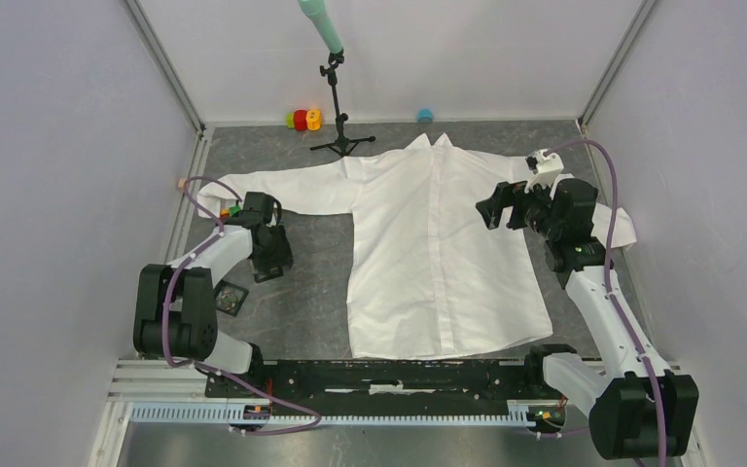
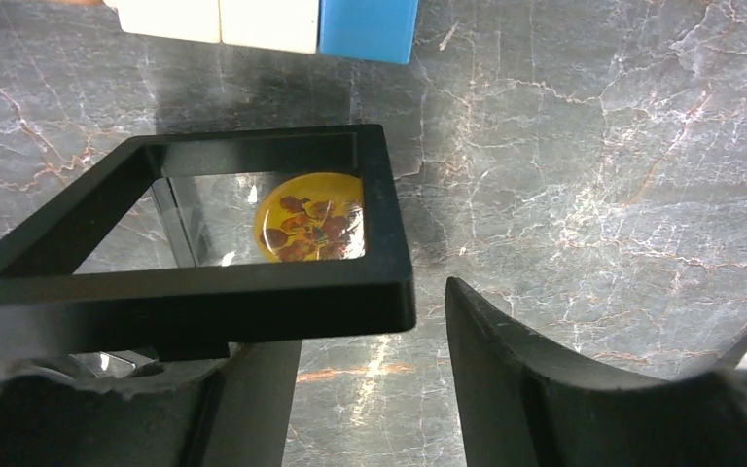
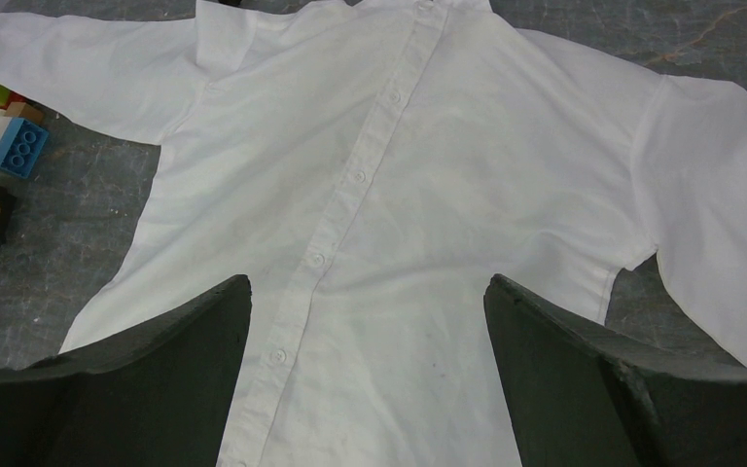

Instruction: Pin the brooch onto the clothing

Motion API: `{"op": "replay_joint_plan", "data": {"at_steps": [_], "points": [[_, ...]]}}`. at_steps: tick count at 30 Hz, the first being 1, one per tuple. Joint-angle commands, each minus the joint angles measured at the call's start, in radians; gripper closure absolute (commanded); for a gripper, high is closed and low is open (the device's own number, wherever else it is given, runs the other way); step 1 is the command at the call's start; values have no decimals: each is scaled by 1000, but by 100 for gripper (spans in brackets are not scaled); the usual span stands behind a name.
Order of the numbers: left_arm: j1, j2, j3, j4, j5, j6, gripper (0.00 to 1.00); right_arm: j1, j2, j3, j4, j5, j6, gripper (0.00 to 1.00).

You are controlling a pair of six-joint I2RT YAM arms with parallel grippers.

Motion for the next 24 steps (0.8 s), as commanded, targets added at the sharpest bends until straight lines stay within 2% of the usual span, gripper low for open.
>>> {"op": "replay_joint_plan", "data": {"at_steps": [1,6,14,24], "points": [[2,-18,25,-12,-16,33,37,0,-21,-6,11,-5,-4,6],[1,-55,40,12,-86,55,34,1,-23,-9,11,-5,-1,6],[1,-119,15,76,-79,96,29,2,-20,-12,18,-10,5,6],[2,-19,52,73,-157,92,36,2,-23,-25,27,-19,11,6]]}}
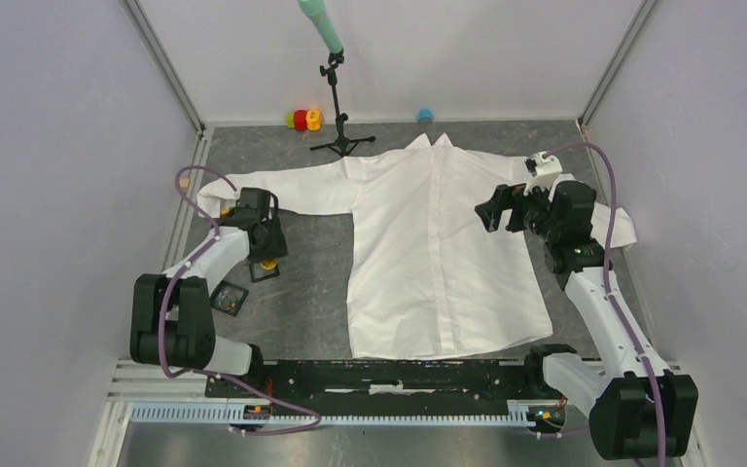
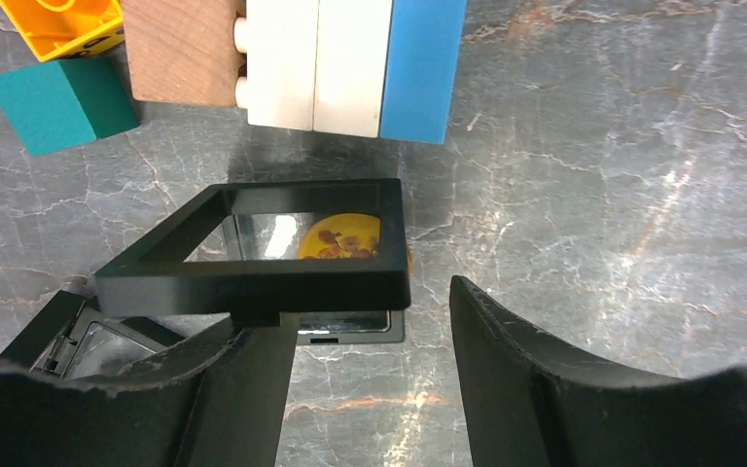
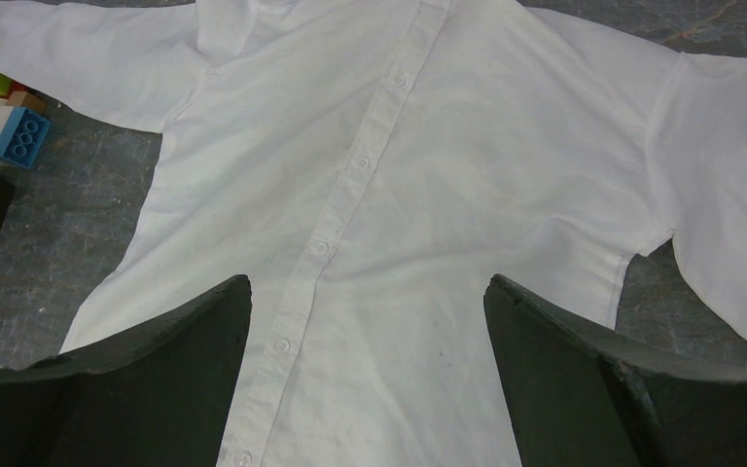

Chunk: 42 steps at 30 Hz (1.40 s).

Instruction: Pin the brooch onto the clothing

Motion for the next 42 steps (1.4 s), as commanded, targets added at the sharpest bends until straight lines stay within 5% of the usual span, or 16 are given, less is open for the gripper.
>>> {"op": "replay_joint_plan", "data": {"at_steps": [1,14,42], "points": [[3,66,50,18,-55,29,37,1,-20,-11,32,-12,4,6],[3,151,68,24,-68,27,39,1,-19,-8,31,-13,3,6],[-43,18,47,27,-189,101,89,1,-23,-31,42,-25,8,9]]}}
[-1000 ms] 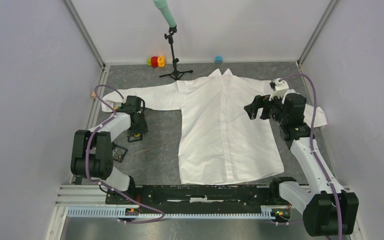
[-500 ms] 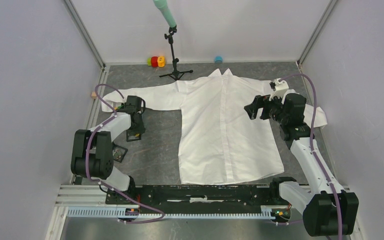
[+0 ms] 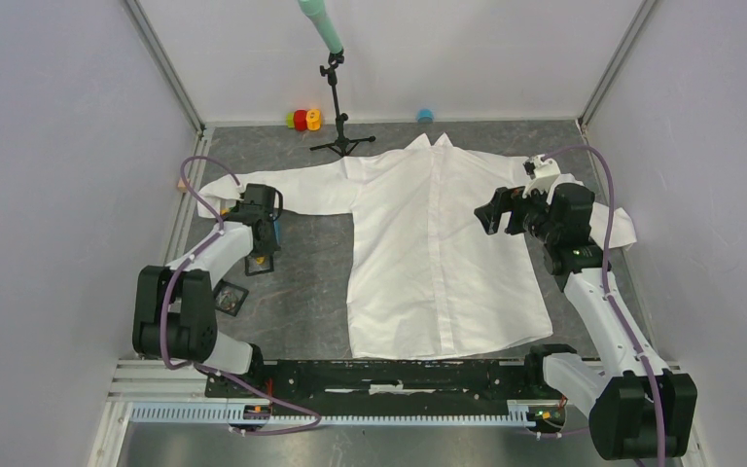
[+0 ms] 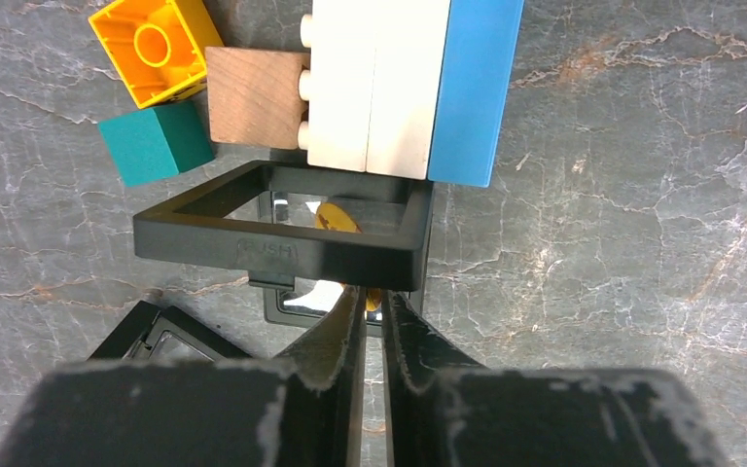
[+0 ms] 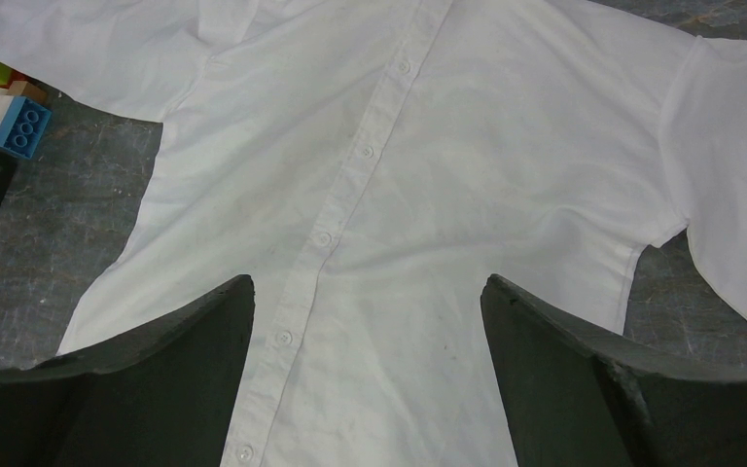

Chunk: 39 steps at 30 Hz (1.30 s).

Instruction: Pin the brooch onto the clothing

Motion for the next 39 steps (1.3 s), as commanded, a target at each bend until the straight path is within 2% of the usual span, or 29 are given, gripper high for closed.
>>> {"op": "replay_joint_plan", "data": {"at_steps": [1,5,22,29,34,39], "points": [[-21,-52,7,24,-54,54,91,1,-24,-5,33,-11,6,9],[-27,-85,-3,24,-67,56,98,2,-31,-2,25,-9,5,9],[-101,-210,-11,-48,-26,51,98,2,-48,1,4,-9,4,9],[-115,-389,-21,-122,288,26,98,2,-53,-12,23,-125,-1,9],[-125,-493,-16,-133,671,52,98,55,-27,-22,77,-291,10,8],[-134,-490,-13,-13,1090,-17,98,167,21,-53,343,-479,168,8]]}}
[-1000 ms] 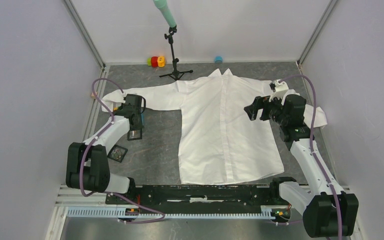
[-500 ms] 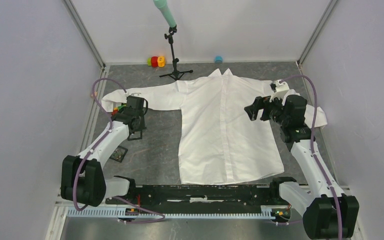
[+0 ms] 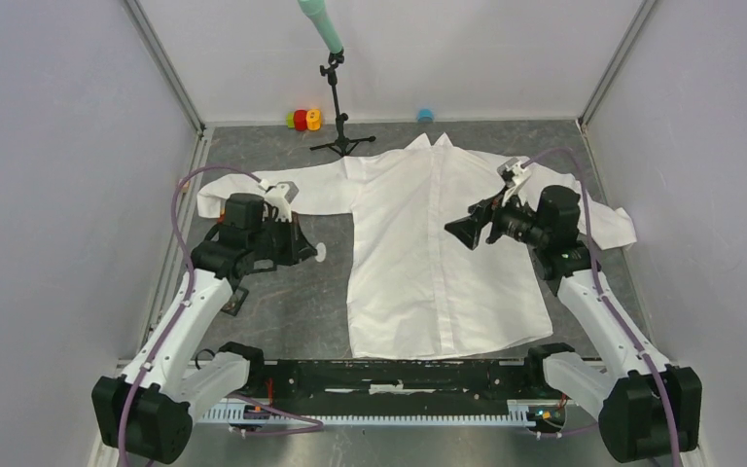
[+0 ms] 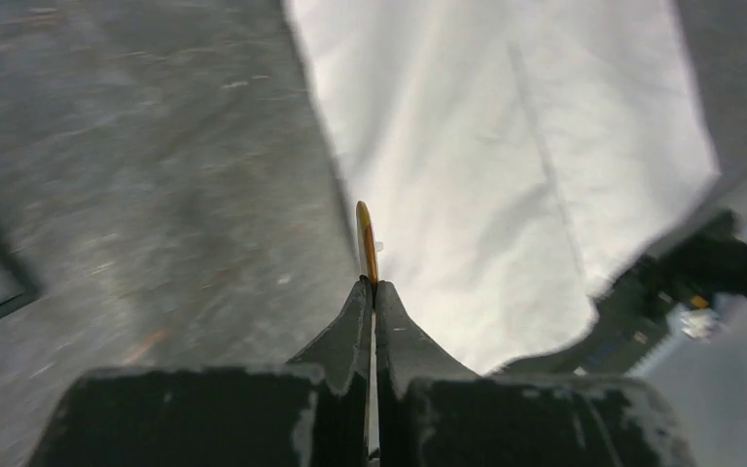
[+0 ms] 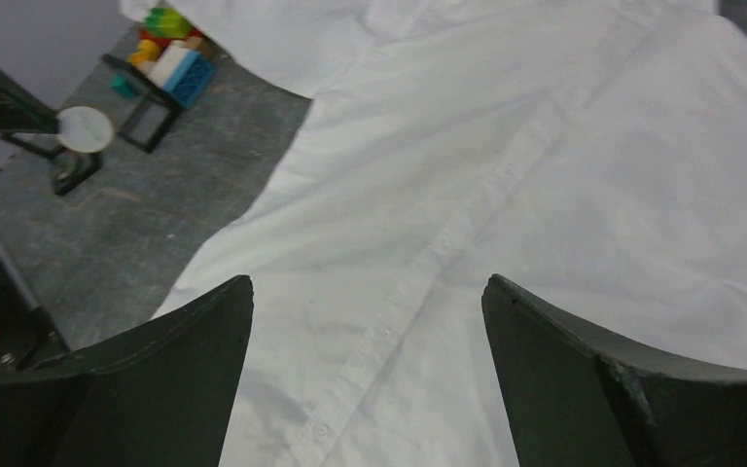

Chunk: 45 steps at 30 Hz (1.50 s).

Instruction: Pin the brooch onto the clothing

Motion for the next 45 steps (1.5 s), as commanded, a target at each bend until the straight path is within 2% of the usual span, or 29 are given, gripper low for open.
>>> {"op": "replay_joint_plan", "data": {"at_steps": [1,8,14,21,27,34,40,45], "points": [[-12,8,9,130,479,-71,98,95,36,-31,286,-212,154,8],[-68,19,6,262,686,-151,98,271,137,45,330,-274,175,10],[-127,1,8,291,694,-174,98,364,215,40,566,-324,353,12],[-154,-29,-60,534,703,-364,98,438,277,50,729,-324,477,18],[-158,-37,-49,539,710,-373,98,452,309,10,984,-357,658,26],[-164,-53,-36,539,707,-389,98,457,332,8,987,-350,663,31],[-170,-61,-23,539,704,-400,98,470,336,40,849,-346,575,34],[-173,-59,-17,540,698,-400,98,487,333,50,823,-344,553,41]]}}
